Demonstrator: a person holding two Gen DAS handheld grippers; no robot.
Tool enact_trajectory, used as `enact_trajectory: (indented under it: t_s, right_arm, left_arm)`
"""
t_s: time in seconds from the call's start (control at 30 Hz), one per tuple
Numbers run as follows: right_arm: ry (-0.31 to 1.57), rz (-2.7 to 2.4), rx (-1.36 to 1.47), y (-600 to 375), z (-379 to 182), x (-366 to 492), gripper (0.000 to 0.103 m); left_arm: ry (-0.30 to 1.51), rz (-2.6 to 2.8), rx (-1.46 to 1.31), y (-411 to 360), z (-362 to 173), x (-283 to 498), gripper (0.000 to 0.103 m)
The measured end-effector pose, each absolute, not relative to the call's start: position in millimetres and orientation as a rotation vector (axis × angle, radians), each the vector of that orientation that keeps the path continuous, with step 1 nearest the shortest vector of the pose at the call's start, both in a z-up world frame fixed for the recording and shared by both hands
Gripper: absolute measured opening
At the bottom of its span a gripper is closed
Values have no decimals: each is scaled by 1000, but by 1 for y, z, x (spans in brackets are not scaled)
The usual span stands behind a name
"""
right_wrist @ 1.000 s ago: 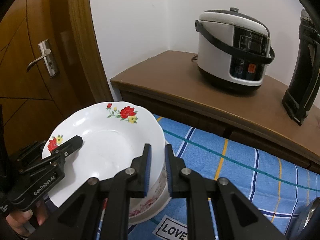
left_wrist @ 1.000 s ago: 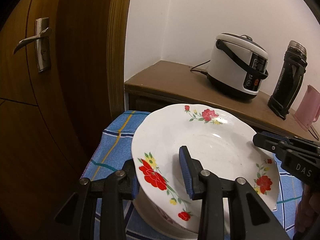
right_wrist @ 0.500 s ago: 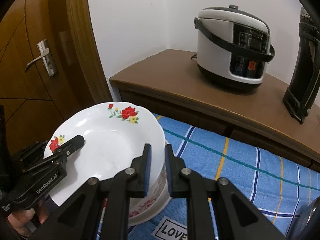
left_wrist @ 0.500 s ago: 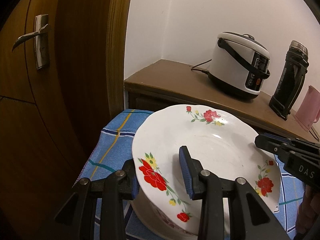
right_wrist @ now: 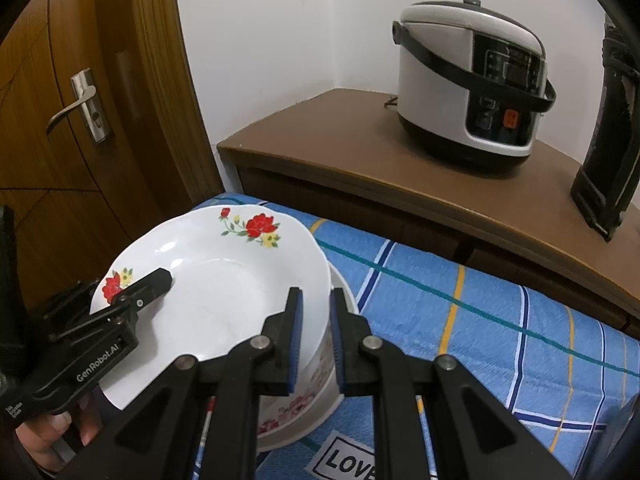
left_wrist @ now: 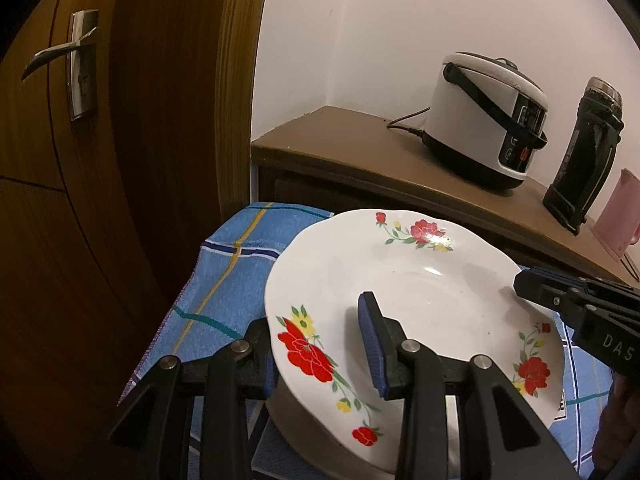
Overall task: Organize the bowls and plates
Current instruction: 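Lower the red-floral plate onto the pink-floral plate stack with the left tool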
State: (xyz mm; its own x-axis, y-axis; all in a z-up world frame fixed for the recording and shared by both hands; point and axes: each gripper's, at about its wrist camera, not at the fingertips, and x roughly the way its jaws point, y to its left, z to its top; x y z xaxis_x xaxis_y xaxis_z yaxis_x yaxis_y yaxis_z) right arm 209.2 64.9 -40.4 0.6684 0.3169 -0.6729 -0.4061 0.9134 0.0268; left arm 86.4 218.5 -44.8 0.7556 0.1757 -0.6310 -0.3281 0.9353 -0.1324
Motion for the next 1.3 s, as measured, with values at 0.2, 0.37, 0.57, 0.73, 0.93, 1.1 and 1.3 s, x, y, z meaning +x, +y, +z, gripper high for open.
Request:
enact_trajectory:
  t_s: [0.2,0.37,0.57,0.73,0.93,1.1,1.3]
  right_arm:
    - [738,406,-135,65,-43,209,14]
    - [741,404,-134,66,-45,209,14]
    - [744,402,-136,67,-47,210,14]
    - [746,404,-134,67,-49,211,14]
    - [746,407,-130,65,-50,212,14]
    - [744,409,-130,65,-50,212,14]
    - [742,410,-132,65,-52,211,14]
  left_arm:
    - [669,276,-244,219,-46,88,38]
    - [675,276,-238,219,-47,89,38]
    - [689,272,-239,219,-50,92,38]
    - [696,276,-231,218,-52,92,38]
    - [705,276,-227,218,-54,93,38]
    - [711,273,-232,219,-55,93,38]
    - [720,266,-242,221,-57,94,38]
